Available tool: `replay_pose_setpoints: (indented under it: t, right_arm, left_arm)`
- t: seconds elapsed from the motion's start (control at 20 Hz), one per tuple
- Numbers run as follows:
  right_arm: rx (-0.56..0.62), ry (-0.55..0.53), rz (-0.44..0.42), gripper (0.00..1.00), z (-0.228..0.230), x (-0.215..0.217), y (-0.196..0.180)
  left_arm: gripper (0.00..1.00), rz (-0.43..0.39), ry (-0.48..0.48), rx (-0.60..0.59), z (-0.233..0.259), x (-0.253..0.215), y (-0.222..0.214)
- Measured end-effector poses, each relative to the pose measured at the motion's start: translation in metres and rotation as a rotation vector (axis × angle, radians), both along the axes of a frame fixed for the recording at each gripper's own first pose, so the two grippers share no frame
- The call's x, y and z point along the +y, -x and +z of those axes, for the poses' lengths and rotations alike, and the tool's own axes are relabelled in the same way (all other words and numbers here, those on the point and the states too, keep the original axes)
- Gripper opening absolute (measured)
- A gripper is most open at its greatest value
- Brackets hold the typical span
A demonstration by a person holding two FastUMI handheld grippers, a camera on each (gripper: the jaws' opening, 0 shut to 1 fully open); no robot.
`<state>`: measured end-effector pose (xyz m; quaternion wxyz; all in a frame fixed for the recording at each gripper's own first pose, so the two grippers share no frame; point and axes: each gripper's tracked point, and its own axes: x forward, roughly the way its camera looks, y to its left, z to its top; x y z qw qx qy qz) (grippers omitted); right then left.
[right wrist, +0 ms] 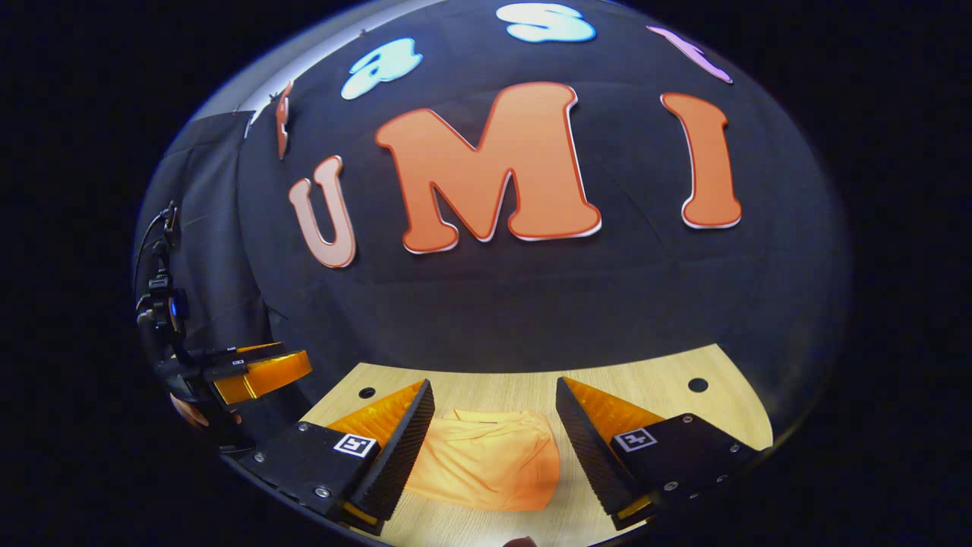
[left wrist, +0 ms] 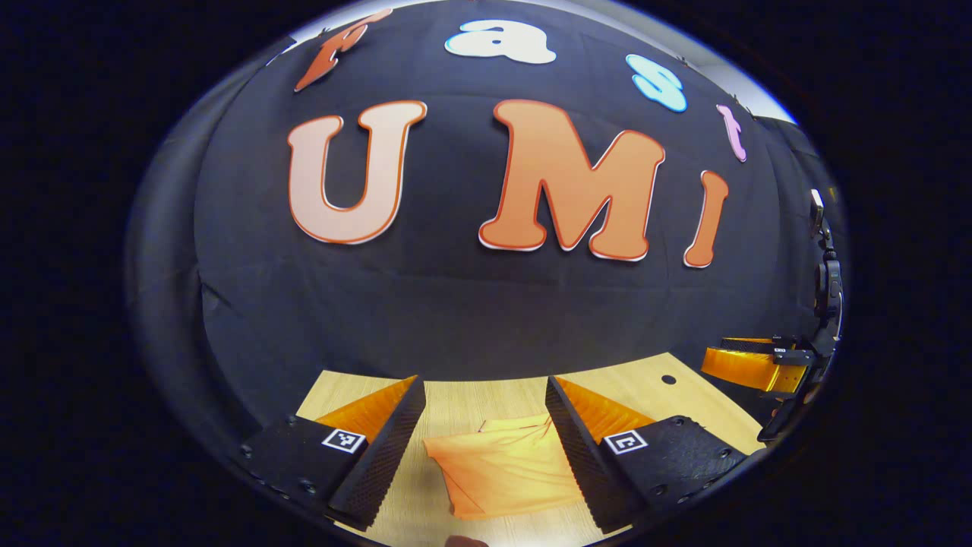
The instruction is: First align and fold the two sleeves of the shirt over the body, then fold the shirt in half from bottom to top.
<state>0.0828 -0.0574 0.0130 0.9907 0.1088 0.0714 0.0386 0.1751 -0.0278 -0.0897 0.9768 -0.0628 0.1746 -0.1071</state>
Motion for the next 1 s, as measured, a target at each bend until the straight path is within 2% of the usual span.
replay_pose_setpoints:
  t: [0.25,0.45,0.6,0.75,0.8,1.0]
  right_arm:
    - [-0.148,0.092,-0.027,0.98,0.041,0.015,0.063]
    - [-0.26,0.126,-0.029,0.98,0.066,0.022,0.105]
    - [-0.288,0.159,-0.026,1.0,0.064,0.023,0.131]
    - [-0.324,0.18,-0.029,0.98,0.064,0.024,0.151]
    - [-0.327,0.18,-0.03,1.0,0.06,0.025,0.155]
    - [-0.327,0.157,-0.023,0.98,0.044,0.031,0.169]
  left_arm:
    - [0.98,0.042,-0.015,-0.136,0.049,-0.001,0.055]
    - [0.98,0.066,0.01,-0.174,0.065,-0.01,0.093]
    - [0.98,0.095,0.026,-0.196,0.072,-0.015,0.126]
    - [0.98,0.118,0.019,-0.231,0.08,-0.017,0.153]
    - [0.97,0.127,0.015,-0.238,0.08,-0.018,0.161]
    - [0.98,0.162,0.01,-0.269,0.079,-0.018,0.191]
